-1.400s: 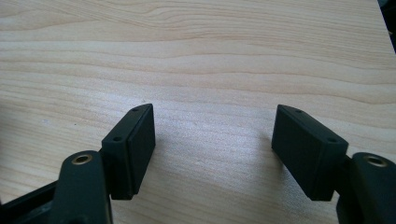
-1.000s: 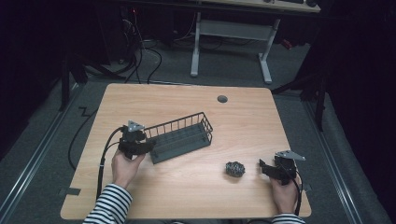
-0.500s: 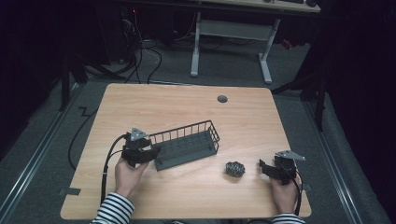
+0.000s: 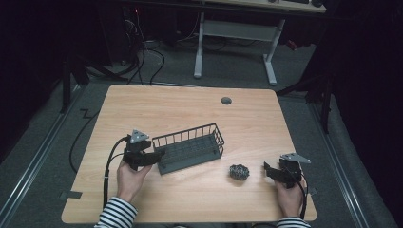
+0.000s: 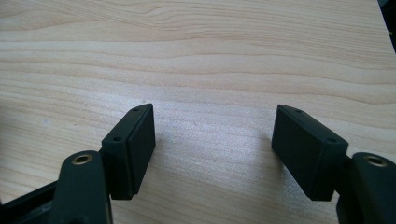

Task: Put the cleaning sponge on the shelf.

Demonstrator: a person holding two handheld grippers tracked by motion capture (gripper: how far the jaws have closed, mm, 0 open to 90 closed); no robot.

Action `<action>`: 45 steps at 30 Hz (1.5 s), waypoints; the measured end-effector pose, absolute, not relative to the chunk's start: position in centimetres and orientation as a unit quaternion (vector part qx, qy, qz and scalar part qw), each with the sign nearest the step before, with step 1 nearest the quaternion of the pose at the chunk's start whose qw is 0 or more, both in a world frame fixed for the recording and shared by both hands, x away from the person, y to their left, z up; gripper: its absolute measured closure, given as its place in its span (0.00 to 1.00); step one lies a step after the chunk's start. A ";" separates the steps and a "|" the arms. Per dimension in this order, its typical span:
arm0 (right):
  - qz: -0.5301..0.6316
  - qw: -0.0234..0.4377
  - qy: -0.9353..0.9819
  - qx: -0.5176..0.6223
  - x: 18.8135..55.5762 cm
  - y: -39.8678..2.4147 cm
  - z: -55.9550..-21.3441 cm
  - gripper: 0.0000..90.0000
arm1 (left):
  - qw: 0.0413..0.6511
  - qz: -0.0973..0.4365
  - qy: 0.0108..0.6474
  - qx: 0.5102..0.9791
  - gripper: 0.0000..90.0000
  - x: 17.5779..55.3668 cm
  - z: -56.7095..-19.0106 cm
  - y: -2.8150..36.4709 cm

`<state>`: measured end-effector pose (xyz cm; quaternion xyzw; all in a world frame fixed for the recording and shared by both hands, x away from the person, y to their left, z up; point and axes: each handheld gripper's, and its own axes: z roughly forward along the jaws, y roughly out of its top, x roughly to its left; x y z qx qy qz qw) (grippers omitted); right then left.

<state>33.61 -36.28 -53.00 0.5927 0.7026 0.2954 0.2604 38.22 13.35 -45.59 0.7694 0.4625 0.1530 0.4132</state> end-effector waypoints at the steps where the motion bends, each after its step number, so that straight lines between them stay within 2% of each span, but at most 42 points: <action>1: 0.295 0.260 0.703 0.593 33.6 -36.3 -53.0 0.34 | 0.421 0.155 0.463 0.764 0.35 38.0 -45.3 13.7; 20: 0.295 0.261 0.702 0.593 33.6 -36.3 -53.0 0.34 | 0.438 0.194 0.475 0.738 0.37 35.8 -44.4 18.1; 29: 0.295 0.261 0.702 0.593 33.6 -36.3 -53.0 0.34 | 0.431 0.196 0.503 0.723 0.37 35.1 -45.6 20.7; 45: 0.295 0.261 0.702 0.594 33.6 -36.2 -53.0 0.34 | 0.394 0.206 0.535 0.718 0.33 34.7 -48.8 22.5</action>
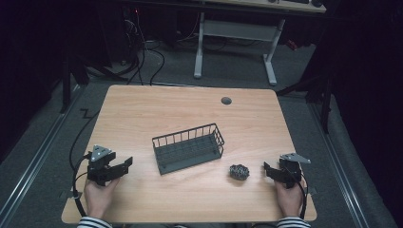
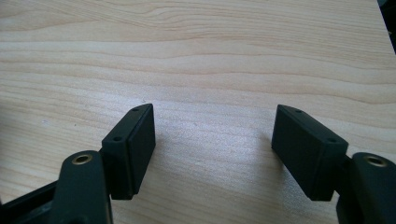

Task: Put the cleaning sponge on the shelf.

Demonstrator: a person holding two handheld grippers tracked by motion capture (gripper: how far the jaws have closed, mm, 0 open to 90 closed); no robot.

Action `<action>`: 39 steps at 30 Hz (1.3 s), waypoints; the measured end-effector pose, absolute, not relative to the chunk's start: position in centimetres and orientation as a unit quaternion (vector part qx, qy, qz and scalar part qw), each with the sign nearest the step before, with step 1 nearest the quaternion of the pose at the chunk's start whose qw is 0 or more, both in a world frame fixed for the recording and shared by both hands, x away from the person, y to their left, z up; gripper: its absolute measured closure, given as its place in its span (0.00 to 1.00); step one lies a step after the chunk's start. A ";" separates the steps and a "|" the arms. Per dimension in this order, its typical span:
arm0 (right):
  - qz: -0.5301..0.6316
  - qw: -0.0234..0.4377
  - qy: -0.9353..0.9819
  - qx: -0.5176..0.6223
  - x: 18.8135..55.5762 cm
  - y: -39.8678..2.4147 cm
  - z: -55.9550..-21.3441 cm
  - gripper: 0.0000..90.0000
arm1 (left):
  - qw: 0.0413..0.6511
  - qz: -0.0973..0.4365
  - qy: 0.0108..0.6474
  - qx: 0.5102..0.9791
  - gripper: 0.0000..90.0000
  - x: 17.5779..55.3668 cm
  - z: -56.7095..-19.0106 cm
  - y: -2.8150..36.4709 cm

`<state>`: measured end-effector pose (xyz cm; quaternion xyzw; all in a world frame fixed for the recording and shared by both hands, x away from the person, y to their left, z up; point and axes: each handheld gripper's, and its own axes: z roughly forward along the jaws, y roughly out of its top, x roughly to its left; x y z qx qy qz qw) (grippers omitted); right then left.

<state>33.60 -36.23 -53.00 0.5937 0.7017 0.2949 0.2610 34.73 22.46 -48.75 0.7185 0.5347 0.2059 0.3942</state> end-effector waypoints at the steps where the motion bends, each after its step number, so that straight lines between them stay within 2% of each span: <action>1: 0.295 0.261 0.702 0.594 33.6 -36.2 -53.0 0.34 | 0.393 0.204 0.539 0.717 0.33 34.8 -49.1 22.6; 16: 0.295 0.260 0.705 0.590 33.6 -36.2 -53.0 0.34 | 0.350 0.211 0.559 0.722 0.29 35.7 -52.1 22.5; 29: 0.296 0.259 0.709 0.586 33.6 -36.2 -53.0 0.34 | 0.323 0.226 0.565 0.724 0.29 36.4 -53.4 22.3; 39: 0.301 0.249 0.719 0.575 33.5 -36.1 -53.0 0.33 | 0.325 0.240 0.559 0.724 0.29 36.1 -53.7 22.3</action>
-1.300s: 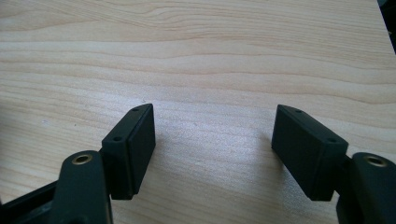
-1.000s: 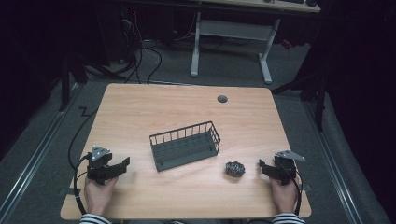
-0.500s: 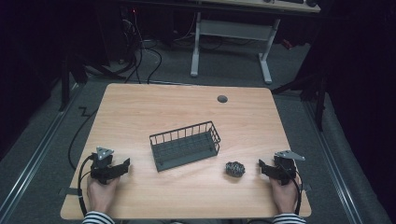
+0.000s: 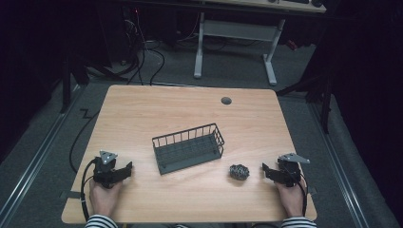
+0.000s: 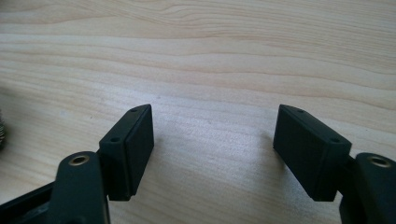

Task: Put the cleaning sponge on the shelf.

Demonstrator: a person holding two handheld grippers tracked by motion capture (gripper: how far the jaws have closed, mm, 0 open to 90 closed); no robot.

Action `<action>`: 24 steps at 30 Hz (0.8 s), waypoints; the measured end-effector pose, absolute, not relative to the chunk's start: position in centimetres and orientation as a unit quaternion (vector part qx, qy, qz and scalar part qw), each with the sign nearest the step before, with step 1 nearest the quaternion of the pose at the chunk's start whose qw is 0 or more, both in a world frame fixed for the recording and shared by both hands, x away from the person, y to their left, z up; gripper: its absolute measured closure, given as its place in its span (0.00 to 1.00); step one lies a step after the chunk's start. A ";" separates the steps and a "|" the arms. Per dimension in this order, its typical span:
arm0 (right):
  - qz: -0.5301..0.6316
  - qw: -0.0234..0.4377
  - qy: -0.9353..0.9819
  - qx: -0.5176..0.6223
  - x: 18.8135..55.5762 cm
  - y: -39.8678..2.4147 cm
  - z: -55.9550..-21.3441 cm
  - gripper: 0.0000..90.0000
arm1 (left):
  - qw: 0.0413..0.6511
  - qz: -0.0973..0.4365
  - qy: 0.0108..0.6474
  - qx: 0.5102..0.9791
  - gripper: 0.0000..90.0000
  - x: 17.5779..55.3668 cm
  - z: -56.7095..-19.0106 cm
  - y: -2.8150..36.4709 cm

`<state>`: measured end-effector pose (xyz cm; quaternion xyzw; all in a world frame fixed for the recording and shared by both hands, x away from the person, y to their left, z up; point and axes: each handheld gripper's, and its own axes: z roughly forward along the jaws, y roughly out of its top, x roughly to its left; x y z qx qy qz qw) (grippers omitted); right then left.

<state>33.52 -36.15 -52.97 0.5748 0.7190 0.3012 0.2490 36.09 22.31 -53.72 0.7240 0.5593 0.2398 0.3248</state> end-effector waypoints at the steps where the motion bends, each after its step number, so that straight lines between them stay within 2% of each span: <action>1: 0.301 0.245 0.719 0.576 33.5 -36.2 -52.9 0.33 | 0.325 0.240 0.559 0.724 0.28 36.1 -53.7 22.3; 7: 0.315 0.228 0.717 0.578 32.6 -36.3 -52.6 0.33 | 0.322 0.241 0.563 0.722 0.25 36.1 -53.7 22.3; 18: 0.347 0.232 0.737 0.531 29.0 -34.6 -50.8 0.32 | 0.323 0.240 0.563 0.722 0.25 36.1 -53.7 22.3; 24: 0.376 0.203 0.750 0.504 27.8 -33.3 -50.2 0.31 | 0.323 0.240 0.563 0.722 0.25 36.1 -53.7 22.3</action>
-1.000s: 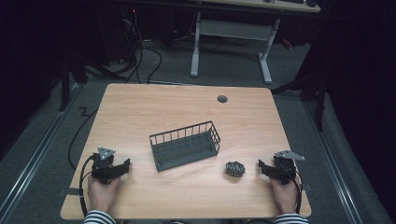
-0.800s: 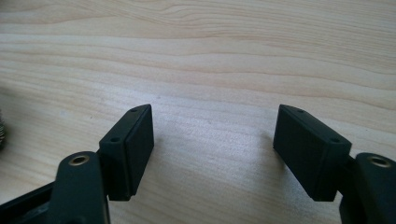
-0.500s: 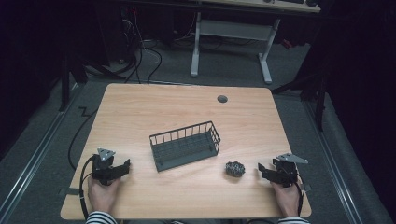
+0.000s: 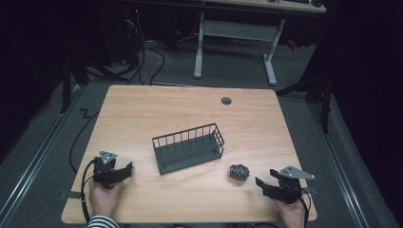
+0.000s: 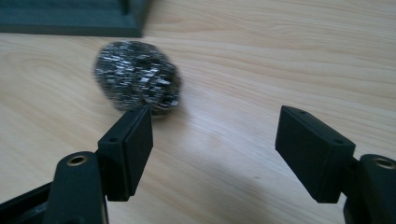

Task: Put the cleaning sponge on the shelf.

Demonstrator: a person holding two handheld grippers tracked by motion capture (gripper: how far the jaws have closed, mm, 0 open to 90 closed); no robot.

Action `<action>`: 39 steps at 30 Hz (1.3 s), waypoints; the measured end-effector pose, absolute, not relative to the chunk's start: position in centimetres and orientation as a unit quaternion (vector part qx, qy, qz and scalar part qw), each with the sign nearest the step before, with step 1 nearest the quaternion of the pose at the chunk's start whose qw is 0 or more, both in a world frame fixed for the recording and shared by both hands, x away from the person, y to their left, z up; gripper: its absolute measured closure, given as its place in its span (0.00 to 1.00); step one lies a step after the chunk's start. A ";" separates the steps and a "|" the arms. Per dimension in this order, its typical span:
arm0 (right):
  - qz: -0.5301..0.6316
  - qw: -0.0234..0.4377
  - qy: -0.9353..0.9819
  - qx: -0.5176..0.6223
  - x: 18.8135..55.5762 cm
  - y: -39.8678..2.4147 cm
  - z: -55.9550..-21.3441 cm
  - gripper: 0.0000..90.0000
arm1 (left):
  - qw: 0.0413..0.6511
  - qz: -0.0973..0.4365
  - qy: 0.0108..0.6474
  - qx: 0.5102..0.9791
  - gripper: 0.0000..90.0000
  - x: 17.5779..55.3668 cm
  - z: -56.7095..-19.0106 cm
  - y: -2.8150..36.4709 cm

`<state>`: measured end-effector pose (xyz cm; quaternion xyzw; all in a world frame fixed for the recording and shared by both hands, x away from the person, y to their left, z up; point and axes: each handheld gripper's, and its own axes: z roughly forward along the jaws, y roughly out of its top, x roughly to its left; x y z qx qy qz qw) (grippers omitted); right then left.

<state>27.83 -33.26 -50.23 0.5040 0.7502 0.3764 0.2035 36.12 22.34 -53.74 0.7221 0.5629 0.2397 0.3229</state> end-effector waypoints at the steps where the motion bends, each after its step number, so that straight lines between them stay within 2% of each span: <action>1: 0.380 0.202 0.753 0.498 27.7 -33.0 -50.1 0.30 | 0.323 0.240 0.563 0.722 0.25 36.1 -53.7 22.3; 15: 0.367 0.206 0.794 0.438 29.0 -28.3 -48.6 0.26 | 0.323 0.240 0.563 0.722 0.25 36.1 -53.7 22.3; 27: 0.334 0.179 0.819 0.430 32.0 -26.4 -49.9 0.25 | 0.323 0.240 0.563 0.722 0.25 36.1 -53.7 22.3; 31: 0.323 0.176 0.823 0.432 32.2 -26.3 -50.4 0.28 | 0.323 0.240 0.563 0.722 0.25 36.1 -53.7 22.3; 35: 0.323 0.175 0.826 0.428 32.2 -26.5 -50.6 0.39 | 0.323 0.240 0.563 0.722 0.25 36.1 -53.7 22.3; 39: 0.323 0.175 0.826 0.427 32.1 -26.6 -50.6 0.44 | 0.323 0.240 0.563 0.722 0.25 36.1 -53.7 22.3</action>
